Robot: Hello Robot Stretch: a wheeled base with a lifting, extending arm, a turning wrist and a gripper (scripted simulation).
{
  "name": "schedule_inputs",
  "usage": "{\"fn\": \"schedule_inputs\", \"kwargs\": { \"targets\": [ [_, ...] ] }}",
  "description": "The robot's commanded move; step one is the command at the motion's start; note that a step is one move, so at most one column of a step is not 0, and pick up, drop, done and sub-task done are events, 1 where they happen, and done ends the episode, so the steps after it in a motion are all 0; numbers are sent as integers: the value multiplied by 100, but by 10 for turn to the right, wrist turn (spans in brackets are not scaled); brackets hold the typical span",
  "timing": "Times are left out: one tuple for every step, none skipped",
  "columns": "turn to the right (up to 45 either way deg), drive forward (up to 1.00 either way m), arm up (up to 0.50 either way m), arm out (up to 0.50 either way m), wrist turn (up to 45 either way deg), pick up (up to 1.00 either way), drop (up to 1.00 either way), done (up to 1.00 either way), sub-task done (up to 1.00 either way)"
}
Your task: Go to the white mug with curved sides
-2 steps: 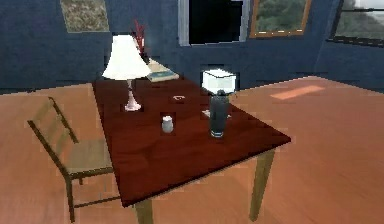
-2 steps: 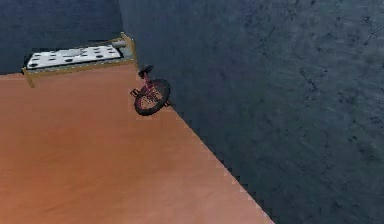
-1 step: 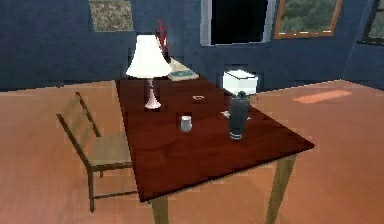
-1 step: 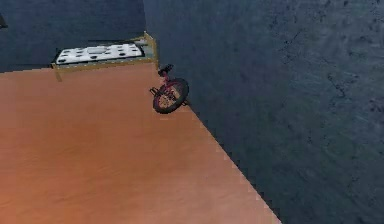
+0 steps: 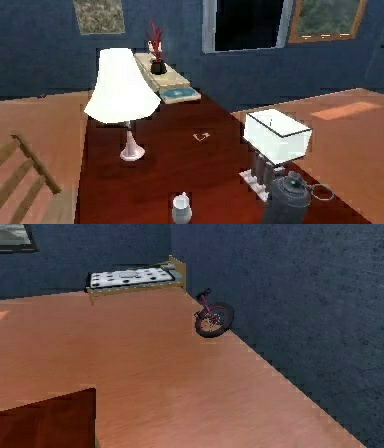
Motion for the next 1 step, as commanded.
{"fn": "schedule_inputs", "kwargs": {
  "targets": [
    [0, 0, 0, 0, 0, 0, 0, 100, 0]
  ]
}}
